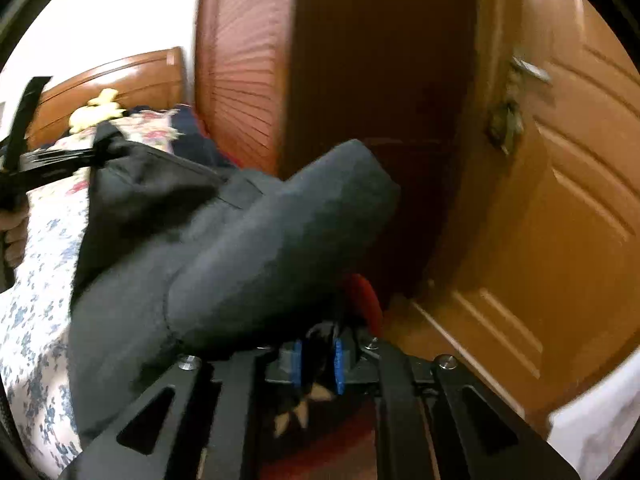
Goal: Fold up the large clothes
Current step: 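Grasp the jacket bundle with the right gripper while the left gripper grasps its other end, then carry the bundle with both grippers toward the wardrobe and set it down, release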
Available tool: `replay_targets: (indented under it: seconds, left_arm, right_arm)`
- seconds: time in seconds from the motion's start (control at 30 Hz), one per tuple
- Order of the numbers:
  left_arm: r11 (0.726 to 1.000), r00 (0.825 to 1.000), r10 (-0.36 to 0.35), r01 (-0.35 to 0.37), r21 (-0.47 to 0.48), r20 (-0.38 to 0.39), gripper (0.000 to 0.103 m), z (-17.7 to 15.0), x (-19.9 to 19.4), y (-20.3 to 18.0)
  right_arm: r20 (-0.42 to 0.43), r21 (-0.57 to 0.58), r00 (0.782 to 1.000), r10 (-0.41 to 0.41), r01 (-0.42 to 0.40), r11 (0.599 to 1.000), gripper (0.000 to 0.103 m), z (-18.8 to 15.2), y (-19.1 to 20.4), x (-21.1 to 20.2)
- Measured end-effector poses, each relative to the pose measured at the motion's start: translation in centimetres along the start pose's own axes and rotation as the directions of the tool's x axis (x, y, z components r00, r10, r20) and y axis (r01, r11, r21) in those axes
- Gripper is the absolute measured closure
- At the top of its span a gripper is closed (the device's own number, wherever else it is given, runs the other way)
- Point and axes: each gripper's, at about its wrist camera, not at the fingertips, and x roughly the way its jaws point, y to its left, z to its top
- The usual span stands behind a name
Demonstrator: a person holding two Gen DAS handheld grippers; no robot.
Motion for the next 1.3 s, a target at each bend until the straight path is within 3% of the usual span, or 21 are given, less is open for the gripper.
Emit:
replay_targets:
  seconds: [0.13, 0.17, 0.23, 0.3, 0.43, 0.57, 0.73, 0.9, 1.07, 1.3]
  left_arm:
    - [1.0, 0.999, -0.029, 0.029, 0.012, 0.026, 0.064, -1.2, -2.6, 0.4]
    - [0.999, 0.999, -0.031, 0.031, 0.013, 0.04, 0.055, -1.4, -3.2, 0.3]
    - [0.999, 0.997, -0.045, 0.044, 0.016, 0.062, 0.048, -2.0, -4.9, 0.3]
    - [0.998, 0.995, -0.055, 0.053, 0.027, 0.081, 0.025, -2.8, -6.9, 0.4]
    - [0.997, 0.991, -0.074, 0.07, 0.037, 0.114, 0.017, -4.2, -10.7, 0.8]
    - [0.997, 0.989, -0.063, 0.058, 0.042, 0.133, 0.0, -5.6, -14.0, 1.6]
    - [0.998, 0.988, -0.039, 0.031, 0.054, 0.15, 0.0, -7.3, -17.8, 2.1]
    - [0.999, 0.987, -0.04, 0.035, 0.03, 0.154, 0.0, -9.7, -21.2, 2.1]
    - [0.998, 0.988, -0.058, 0.057, 0.009, 0.143, 0.0, -12.5, -23.4, 2.0]
    - [0.998, 0.993, -0.041, 0.047, -0.047, 0.11, 0.0, -17.1, -26.7, 2.9]
  right_arm:
    - [0.017, 0.013, 0.999, -0.035, 0.035, 0.999, 0.075, 0.2, -0.5, -1.9]
    - [0.024, 0.012, 0.999, -0.04, 0.04, 0.999, 0.074, 0.2, 0.6, -3.0]
    - [0.05, 0.005, 0.997, -0.05, 0.05, 0.999, 0.066, 0.0, 1.4, -4.3]
    - [0.071, 0.0, 0.997, -0.042, 0.042, 0.999, 0.056, -0.4, 1.8, -5.4]
    - [0.099, -0.02, 0.995, 0.001, 0.001, 1.0, 0.053, -1.1, 3.7, -7.2]
    - [0.116, -0.033, 0.992, 0.054, -0.05, 0.998, 0.052, -1.6, 5.2, -9.9]
    - [0.128, -0.049, 0.984, 0.126, -0.12, 0.992, 0.048, -3.9, 7.9, -11.5]
    - [0.128, -0.044, 0.975, 0.181, -0.177, 0.983, 0.032, -5.6, 10.1, -12.8]
    - [0.113, -0.05, 0.969, 0.219, -0.215, 0.975, 0.023, -7.0, 11.9, -13.4]
    - [0.117, -0.062, 0.962, 0.248, -0.242, 0.968, 0.021, -9.1, 14.2, -15.9]
